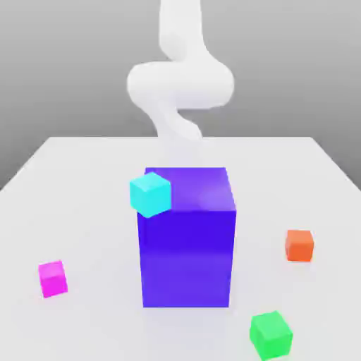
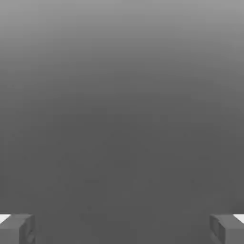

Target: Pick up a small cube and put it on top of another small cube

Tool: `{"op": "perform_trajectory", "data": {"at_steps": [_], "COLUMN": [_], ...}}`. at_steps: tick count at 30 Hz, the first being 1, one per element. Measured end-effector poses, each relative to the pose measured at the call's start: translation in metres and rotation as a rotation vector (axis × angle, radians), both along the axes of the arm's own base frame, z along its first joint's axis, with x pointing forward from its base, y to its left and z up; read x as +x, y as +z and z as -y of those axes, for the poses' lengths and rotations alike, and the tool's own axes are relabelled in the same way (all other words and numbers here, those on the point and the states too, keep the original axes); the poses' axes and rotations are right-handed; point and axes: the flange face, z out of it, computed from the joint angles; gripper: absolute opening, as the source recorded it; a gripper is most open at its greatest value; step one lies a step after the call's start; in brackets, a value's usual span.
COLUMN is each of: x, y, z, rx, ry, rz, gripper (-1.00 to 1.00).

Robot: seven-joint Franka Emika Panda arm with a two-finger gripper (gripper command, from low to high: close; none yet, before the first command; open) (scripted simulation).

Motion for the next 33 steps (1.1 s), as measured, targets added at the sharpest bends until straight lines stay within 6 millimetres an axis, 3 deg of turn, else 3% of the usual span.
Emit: {"op": "perform_trajectory", "data": {"at_steps": [5, 11, 16, 19, 22, 28, 29, 33], "x": [0.047, 0.056, 0.03, -0.005, -0.042, -0.055, -0.055, -0.055], "y": [-0.104, -0.232, -0.338, -0.397, -0.452, -0.524, -0.533, -0.533], "z": [0.061, 0.132, 0.182, 0.214, 0.229, 0.232, 0.232, 0.232], "rx": [0.11, 0.224, 0.304, 0.35, 0.382, 0.385, 0.387, 0.387], "ry": [-0.189, -0.434, -0.653, -0.808, -0.942, -0.987, -0.987, -0.987], "rz": [-0.154, -0.323, -0.458, -0.535, -0.613, -0.645, -0.645, -0.644], "gripper": [0.0, 0.0, 0.0, 0.0, 0.0, 0.0, -1.0, -1.0]}}
